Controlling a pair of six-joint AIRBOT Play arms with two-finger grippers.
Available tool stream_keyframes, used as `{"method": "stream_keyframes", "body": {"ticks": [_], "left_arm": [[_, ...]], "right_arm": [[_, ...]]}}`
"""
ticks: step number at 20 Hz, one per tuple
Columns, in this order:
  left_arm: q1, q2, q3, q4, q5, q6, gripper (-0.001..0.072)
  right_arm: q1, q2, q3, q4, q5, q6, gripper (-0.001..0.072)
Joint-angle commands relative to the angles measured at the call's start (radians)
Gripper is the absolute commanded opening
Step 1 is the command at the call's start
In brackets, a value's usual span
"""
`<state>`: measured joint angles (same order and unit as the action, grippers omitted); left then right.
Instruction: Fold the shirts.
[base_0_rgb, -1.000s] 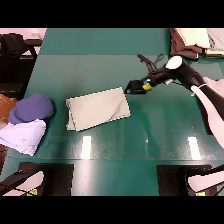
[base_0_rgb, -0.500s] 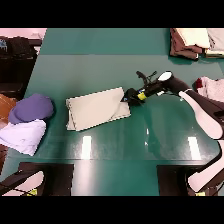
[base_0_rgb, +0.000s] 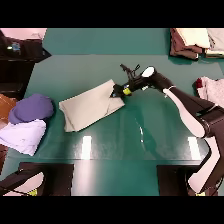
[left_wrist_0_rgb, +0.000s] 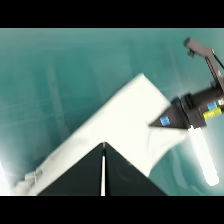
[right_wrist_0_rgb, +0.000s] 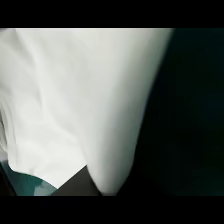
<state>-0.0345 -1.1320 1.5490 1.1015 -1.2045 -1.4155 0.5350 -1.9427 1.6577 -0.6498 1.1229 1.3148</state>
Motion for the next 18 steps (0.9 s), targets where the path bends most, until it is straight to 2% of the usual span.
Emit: {"method": "stream_keyframes", "body": {"ticks": [1,4,8,13,18], "left_arm": [[-0.114,0.0,0.0,0.0,0.011,0.002,0.0023],[-0.19,0.0,0.0,0.001,0.034,0.002,0.0023],[-0.26,0.0,0.0,0.001,0.1,0.002,0.0023],[-0.309,0.0,0.0,0.0,0.151,-0.001,0.0023],[-0.335,0.0,0.0,-0.005,0.15,-0.008,0.0023]], "right_arm": [[-0.091,0.07,0.036,-0.101,-0.016,0.031,0.0014],[-0.262,0.188,0.036,-0.281,0.013,0.102,0.0014],[-0.538,0.321,0.036,-0.436,0.058,0.177,0.0014],[-0.863,0.378,0.036,-0.449,0.057,0.178,0.0015],[-1.036,0.379,0.036,-0.419,-0.034,0.181,0.0015]]}}
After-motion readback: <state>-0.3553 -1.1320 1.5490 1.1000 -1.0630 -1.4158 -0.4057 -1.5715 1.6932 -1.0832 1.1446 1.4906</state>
